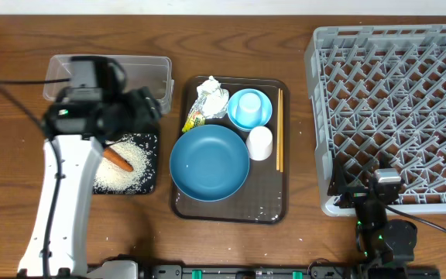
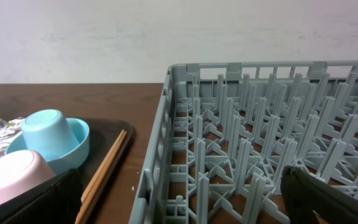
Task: Sort waste into correct bins and load items into the dishwasher rack
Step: 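Move the left gripper back over the teal plate on the brown tray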
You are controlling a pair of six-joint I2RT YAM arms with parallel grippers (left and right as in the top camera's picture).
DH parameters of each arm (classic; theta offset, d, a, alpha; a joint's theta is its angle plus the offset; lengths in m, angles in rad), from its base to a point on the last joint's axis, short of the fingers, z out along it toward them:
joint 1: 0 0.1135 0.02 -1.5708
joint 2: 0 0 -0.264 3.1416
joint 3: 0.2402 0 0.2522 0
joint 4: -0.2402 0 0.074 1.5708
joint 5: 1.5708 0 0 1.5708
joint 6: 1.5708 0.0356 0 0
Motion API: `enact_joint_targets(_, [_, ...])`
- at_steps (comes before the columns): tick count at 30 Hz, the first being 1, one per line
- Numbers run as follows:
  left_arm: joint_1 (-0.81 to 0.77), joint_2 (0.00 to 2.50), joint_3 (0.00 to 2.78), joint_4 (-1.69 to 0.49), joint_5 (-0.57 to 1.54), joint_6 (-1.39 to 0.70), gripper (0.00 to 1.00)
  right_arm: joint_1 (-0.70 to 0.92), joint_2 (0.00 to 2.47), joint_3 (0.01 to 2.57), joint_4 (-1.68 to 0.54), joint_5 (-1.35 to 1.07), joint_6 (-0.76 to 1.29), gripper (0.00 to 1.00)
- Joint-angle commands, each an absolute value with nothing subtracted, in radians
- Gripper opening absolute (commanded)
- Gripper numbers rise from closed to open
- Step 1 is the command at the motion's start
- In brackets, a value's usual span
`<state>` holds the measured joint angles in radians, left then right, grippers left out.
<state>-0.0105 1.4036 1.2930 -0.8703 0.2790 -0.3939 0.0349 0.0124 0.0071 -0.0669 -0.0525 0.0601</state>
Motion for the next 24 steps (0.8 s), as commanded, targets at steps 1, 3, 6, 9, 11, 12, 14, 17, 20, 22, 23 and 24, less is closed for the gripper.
enact_joint_targets(1, [-0.083,1.455,1.293,-0.856,0.237,-0.366,0.64,0.038,0.010,0.006,-0.071,-0.053,0.070,0.99])
enact_joint_targets(3, [-0.125,1.497,1.287,-0.855,0.239,-0.367,0.47,0.038,0.010,0.006,-0.071,-0.053,0.070,0.99])
enact_joint_targets(6, [-0.199,1.575,1.279,-0.867,0.239,-0.367,0.24,0.038,0.010,0.006,-0.071,-0.053,0.070,0.99])
enact_joint_targets(9, [-0.274,1.649,1.279,-0.882,0.239,-0.367,0.06,0.038,0.010,0.006,-0.071,-0.053,0.070,0.99])
enact_joint_targets(11, [-0.323,1.688,1.279,-0.881,0.239,-0.367,0.06,0.038,0.010,0.006,-0.071,-0.053,0.070,0.99])
enact_joint_targets(12, [-0.352,1.710,1.279,-0.881,0.239,-0.367,0.06,0.038,0.010,0.006,-0.071,-0.053,0.070,0.99])
enact_joint_targets(14, [-0.397,1.744,1.279,-0.881,0.238,-0.371,0.06,0.038,0.010,0.006,-0.071,-0.053,0.070,0.99])
enact_joint_targets(17, [-0.456,1.789,1.279,-0.881,0.238,-0.395,0.06,0.038,0.010,0.006,-0.071,-0.053,0.070,0.99])
enact_joint_targets(20, [-0.504,1.818,1.274,-0.889,0.239,-0.433,0.06,0.038,0.010,0.006,-0.071,-0.053,0.070,0.99])
enact_joint_targets(22, [-0.530,1.822,1.260,-0.888,0.239,-0.454,0.06,0.038,0.010,0.006,-0.071,-0.053,0.070,0.99])
enact_joint_targets(23, [-0.543,1.823,1.250,-0.887,0.239,-0.466,0.06,0.038,0.010,0.006,-0.071,-0.053,0.070,0.99])
enact_joint_targets(24, [-0.556,1.823,1.239,-0.884,0.239,-0.470,0.06,0.038,0.010,0.006,-0.071,-0.053,0.070,0.99])
